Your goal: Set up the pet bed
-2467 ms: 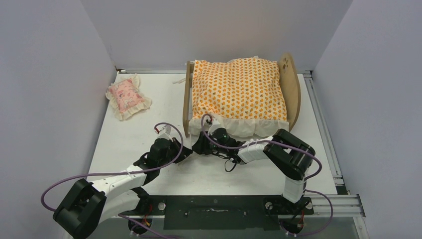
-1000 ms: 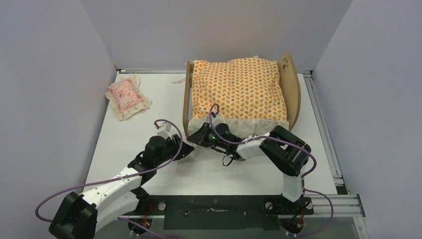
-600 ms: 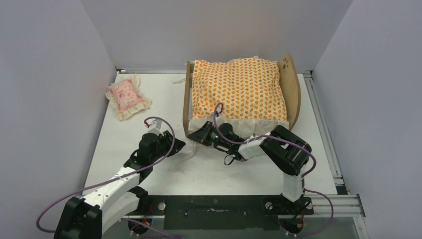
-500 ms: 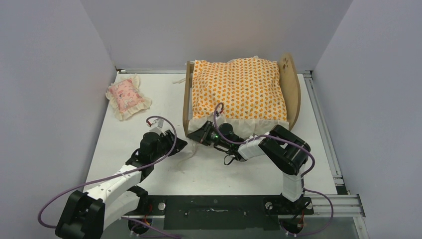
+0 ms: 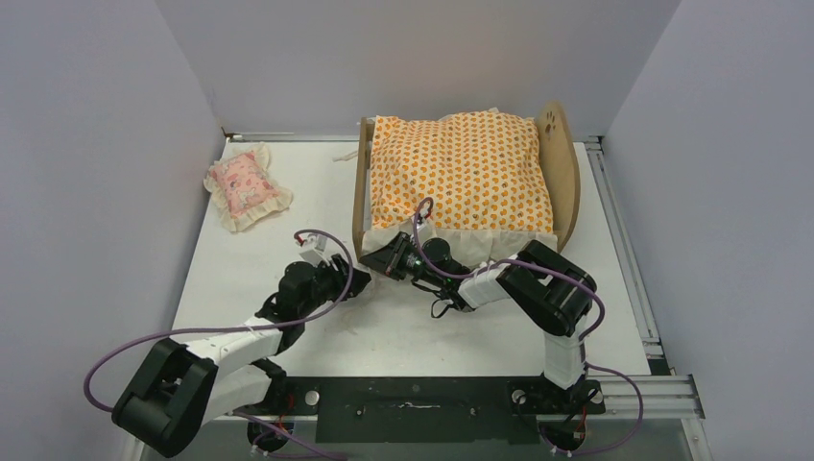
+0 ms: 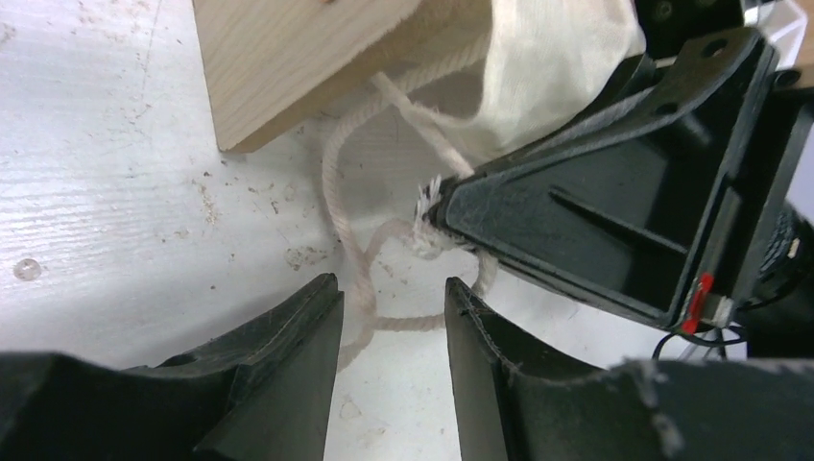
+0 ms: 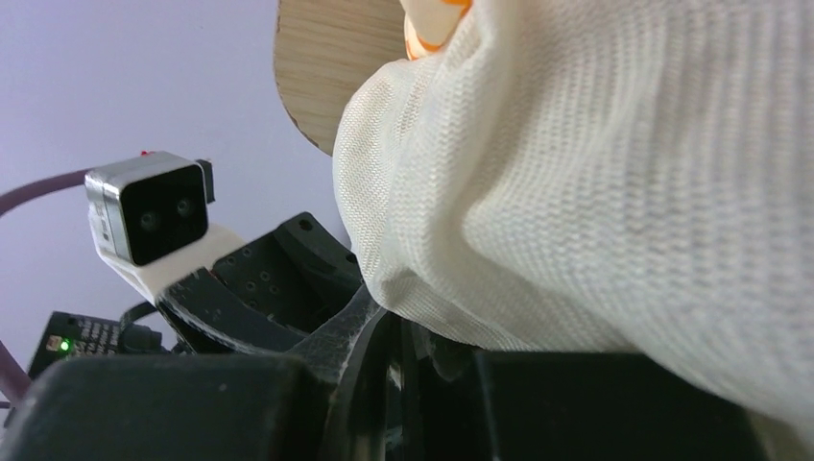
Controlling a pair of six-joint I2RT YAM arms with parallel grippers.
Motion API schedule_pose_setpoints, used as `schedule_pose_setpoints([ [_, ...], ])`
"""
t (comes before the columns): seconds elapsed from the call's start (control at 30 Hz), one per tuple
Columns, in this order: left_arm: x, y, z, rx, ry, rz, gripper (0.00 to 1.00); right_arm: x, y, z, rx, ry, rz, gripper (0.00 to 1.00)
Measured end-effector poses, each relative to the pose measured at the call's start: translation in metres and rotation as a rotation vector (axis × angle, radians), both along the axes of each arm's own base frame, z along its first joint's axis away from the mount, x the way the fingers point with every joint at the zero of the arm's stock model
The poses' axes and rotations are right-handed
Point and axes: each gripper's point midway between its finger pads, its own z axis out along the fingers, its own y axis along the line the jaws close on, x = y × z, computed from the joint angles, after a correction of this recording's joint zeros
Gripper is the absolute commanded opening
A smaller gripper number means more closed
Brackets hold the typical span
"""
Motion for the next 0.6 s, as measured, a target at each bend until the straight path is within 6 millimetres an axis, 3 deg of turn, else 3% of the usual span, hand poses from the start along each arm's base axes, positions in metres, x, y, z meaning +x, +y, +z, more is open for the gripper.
schedule_pose_setpoints([
  [0.2, -0.006, -0.005, -0.008, 0.047, -0.063, 0.003, 0.44, 0.001, 0.001, 0.004, 0.026, 0.004, -0.003, 0.05],
  [0.6, 0.014, -0.003, -0.003, 0.041, -0.147, 0.109, 0.41, 0.001, 0.002, 0.007, 0.046, 0.007, -0.005, 0.05],
])
